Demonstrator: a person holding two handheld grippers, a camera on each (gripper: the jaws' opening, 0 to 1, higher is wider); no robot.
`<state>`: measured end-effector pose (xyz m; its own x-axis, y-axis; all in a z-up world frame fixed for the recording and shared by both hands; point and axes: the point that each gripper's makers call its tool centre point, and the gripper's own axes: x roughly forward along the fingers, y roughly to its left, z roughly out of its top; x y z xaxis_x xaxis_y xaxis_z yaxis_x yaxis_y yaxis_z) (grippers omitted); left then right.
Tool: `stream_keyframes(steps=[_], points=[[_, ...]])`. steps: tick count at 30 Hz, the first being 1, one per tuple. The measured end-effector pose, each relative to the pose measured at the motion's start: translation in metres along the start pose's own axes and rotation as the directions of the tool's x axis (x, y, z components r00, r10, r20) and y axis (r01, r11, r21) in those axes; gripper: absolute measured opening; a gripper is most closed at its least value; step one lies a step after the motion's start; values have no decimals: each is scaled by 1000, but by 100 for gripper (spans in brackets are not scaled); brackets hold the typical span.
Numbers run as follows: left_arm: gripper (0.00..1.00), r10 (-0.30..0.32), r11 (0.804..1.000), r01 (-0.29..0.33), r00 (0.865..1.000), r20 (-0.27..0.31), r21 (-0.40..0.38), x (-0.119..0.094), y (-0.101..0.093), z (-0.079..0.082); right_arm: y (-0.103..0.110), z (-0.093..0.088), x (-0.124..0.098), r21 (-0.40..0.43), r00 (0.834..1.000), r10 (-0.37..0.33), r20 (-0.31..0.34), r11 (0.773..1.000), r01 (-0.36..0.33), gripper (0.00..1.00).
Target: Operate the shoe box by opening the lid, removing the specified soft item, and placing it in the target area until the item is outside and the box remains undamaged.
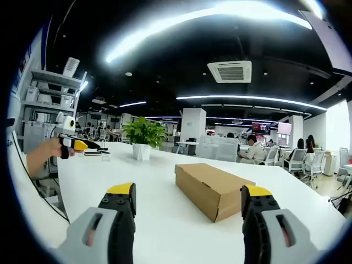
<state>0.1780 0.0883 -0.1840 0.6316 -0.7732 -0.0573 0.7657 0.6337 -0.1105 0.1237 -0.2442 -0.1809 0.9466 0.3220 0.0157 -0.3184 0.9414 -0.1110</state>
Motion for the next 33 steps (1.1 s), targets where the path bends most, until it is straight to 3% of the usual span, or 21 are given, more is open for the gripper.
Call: stream_keyframes(steps=[6,11,19,22,33], points=[[59,-7,1000,7,1000,0,5,1,-2,1,2,-2,1,-7,1000,5,-10,1000,-5,80],[59,-7,1000,7,1000,-4,9,1,-1,0,-3,-14,3,-75,996,-27,-80,997,21,75],[60,11,1000,-11,1000,6,-3,3,6,2,0,-8,2,-19,999,-12,-30,1000,11,77],[61,-14,1000,14,1000,28,-18,5,0,6,1,-5,2,0,1000,-4,-15,1000,4,78],[61,-17,1000,17,1000,-9,21,11,-2,-1,2,1,2,21,1000,-2,11,1000,2,83]])
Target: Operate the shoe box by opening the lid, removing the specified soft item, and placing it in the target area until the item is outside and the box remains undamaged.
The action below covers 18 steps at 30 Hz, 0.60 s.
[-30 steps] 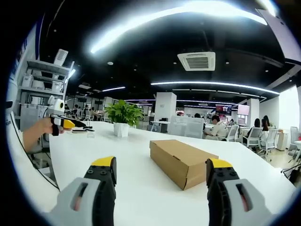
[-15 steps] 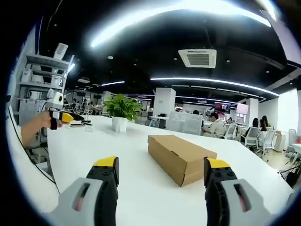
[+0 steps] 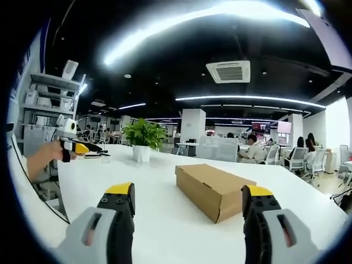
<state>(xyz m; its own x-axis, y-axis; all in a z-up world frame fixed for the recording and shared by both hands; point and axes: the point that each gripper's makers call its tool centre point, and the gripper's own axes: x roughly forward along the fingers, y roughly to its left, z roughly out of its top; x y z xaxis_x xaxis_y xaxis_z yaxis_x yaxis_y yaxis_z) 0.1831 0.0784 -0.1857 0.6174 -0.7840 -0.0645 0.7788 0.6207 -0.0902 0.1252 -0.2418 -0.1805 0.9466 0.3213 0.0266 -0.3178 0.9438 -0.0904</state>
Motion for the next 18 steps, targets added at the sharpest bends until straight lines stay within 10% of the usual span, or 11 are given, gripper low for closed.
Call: stream_keyframes(steps=[18], points=[[62,-41,999,41,999,11,11,18,6,14,-9,23,8,-80,999,-40,11,996,41,74]])
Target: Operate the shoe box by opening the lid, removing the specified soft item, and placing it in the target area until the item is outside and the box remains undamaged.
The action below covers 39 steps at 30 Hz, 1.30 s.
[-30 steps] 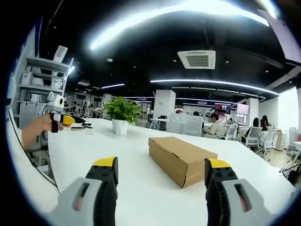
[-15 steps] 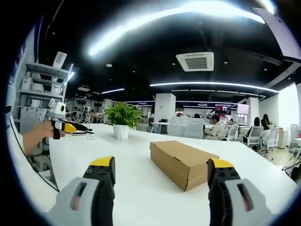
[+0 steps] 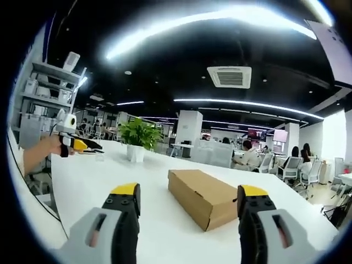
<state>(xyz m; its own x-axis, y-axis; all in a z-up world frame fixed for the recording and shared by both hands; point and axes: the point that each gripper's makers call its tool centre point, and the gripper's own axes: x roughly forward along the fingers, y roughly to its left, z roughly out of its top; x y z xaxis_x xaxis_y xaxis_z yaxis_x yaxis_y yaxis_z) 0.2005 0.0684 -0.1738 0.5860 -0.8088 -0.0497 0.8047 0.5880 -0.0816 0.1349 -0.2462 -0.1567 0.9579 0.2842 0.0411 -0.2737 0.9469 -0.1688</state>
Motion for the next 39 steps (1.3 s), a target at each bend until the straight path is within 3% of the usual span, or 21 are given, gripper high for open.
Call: stream_keyframes(steps=[8,15,18,26,30,33,36,39], points=[[64,-31,999,31,1000,-6,36,11,2,8,-4,10,4,20,1000,-6,20,1000,5,84],[64,-48,998,47,999,7,39,18,9,13,-2,12,7,11,1000,-9,30,1000,8,84],[63,-56,998,56,998,7,29,22,12,15,-3,21,8,-29,996,-11,88,999,14,83],[63,-80,996,78,996,30,38,34,18,27,-10,29,10,-15,994,-32,100,999,33,82],[64,-82,996,82,996,22,32,40,19,23,-11,29,12,-21,995,-41,95,999,43,82],[64,-80,996,80,997,18,33,42,17,17,-4,27,11,-57,993,-17,116,998,24,70],[64,-76,997,76,997,8,33,44,18,12,0,19,16,-23,995,-7,95,1000,10,72],[64,-73,997,73,997,11,20,45,18,10,1,17,19,-52,997,0,75,999,4,73]])
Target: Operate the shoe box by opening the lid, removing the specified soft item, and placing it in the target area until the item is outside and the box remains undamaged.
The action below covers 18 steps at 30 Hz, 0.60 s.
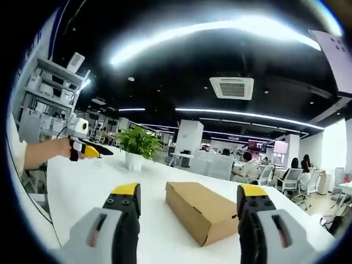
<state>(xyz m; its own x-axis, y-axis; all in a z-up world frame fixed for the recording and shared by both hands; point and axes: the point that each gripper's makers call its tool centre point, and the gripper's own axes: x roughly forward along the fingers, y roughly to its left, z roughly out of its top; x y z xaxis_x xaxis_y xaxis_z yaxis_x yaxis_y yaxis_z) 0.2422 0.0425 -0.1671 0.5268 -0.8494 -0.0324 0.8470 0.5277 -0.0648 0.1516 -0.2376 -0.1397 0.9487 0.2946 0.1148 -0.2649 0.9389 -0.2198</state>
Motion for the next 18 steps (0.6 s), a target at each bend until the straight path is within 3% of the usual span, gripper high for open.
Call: stream_keyframes(steps=[8,18], points=[[67,-23,1000,23,999,-29,-12,13,2,-13,-6,2,0,7,1000,-12,6,1000,12,75],[67,-50,998,49,998,-28,-25,34,12,-11,-13,5,5,13,1000,-22,-1,1000,22,75]])
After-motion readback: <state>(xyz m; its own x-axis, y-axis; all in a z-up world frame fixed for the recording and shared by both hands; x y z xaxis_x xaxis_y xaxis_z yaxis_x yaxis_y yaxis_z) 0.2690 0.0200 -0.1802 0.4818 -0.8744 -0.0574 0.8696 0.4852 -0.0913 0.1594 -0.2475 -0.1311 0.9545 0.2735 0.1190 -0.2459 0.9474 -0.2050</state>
